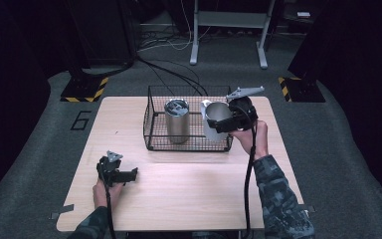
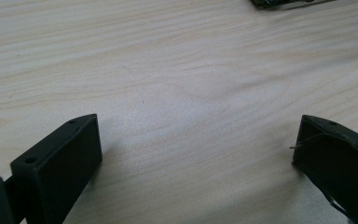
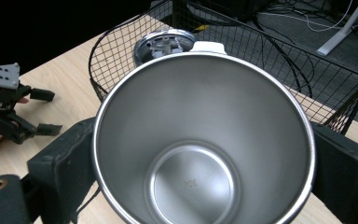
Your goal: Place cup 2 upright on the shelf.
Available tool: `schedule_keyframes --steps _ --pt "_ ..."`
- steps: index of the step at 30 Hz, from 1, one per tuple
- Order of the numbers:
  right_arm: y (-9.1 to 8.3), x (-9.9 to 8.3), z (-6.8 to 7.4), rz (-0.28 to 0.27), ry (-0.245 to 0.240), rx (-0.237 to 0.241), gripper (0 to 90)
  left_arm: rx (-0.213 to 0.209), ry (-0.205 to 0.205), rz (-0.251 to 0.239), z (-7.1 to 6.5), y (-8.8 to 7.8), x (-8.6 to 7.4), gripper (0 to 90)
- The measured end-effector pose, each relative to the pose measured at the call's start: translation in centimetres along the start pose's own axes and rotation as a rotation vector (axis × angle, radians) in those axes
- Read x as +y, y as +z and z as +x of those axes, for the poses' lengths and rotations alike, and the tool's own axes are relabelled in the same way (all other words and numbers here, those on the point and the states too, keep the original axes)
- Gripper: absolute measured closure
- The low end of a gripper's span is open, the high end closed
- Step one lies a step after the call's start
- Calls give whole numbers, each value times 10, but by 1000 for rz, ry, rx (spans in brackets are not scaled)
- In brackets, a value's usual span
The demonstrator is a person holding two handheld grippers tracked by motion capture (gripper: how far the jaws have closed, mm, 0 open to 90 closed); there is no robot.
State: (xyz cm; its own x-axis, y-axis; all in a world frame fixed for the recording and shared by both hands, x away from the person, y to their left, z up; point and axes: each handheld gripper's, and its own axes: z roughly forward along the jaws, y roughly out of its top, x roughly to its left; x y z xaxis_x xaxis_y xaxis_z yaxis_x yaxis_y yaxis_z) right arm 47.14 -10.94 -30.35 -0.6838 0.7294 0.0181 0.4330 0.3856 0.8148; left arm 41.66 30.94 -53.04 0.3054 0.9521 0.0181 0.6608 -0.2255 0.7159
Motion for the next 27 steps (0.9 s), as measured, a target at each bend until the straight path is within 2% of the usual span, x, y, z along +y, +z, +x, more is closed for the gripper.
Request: schedule_keyframes --steps 10,16,27 --pt "12 11 -12 -6 -6 -19 59 1 2 2 0 0 0 7" --pt "22 13 -18 1 16 -33 60 0 0 0 0 0 0 7" --pt "43 19 -25 12 23 -47 60 0 2 2 0 0 0 7"
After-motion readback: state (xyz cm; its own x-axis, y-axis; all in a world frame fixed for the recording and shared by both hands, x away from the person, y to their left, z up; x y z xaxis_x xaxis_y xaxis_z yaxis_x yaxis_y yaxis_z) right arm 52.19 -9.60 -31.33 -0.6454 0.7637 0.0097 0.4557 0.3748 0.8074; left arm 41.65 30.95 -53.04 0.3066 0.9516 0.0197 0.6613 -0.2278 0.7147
